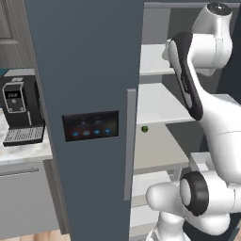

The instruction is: Take the steak from the fridge and place it on the digital scale on the counter by the fridge. Wait a few seconds for a reading, then move it to the plate on the dining counter.

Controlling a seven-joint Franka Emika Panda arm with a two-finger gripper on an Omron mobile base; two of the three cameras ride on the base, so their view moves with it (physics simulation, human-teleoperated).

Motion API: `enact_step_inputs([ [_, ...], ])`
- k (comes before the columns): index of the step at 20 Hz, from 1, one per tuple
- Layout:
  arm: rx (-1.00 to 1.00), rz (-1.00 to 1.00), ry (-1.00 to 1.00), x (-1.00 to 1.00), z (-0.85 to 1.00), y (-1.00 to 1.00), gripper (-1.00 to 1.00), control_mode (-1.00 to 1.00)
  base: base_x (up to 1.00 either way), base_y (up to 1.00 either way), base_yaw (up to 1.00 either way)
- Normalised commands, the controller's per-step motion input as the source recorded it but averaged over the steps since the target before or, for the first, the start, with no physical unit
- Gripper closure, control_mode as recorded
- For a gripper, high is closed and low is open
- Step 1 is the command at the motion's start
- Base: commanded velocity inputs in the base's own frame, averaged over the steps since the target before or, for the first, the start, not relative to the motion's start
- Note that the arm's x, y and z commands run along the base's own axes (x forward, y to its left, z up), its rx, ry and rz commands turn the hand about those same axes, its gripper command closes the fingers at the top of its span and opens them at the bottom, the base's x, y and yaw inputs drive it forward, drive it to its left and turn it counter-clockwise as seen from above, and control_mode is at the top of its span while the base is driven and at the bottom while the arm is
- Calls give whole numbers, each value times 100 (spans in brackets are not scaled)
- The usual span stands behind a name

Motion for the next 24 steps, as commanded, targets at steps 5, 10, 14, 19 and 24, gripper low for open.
enact_step_inputs([
  [5, 0, 1, 7, -100, -98, 36, 100, -100, 0, 0, 0],
  [10, 0, 3, 13, -50, -81, 7, 100, -100, 0, 0, 0],
  [14, 0, 4, 13, -31, -52, 14, 100, -100, 0, 0, 0],
  [19, 0, 6, 12, -24, -39, 3, 100, -100, 0, 0, 0],
  [24, 0, 3, 9, -25, -27, 1, 100, -100, 0, 0, 0],
])
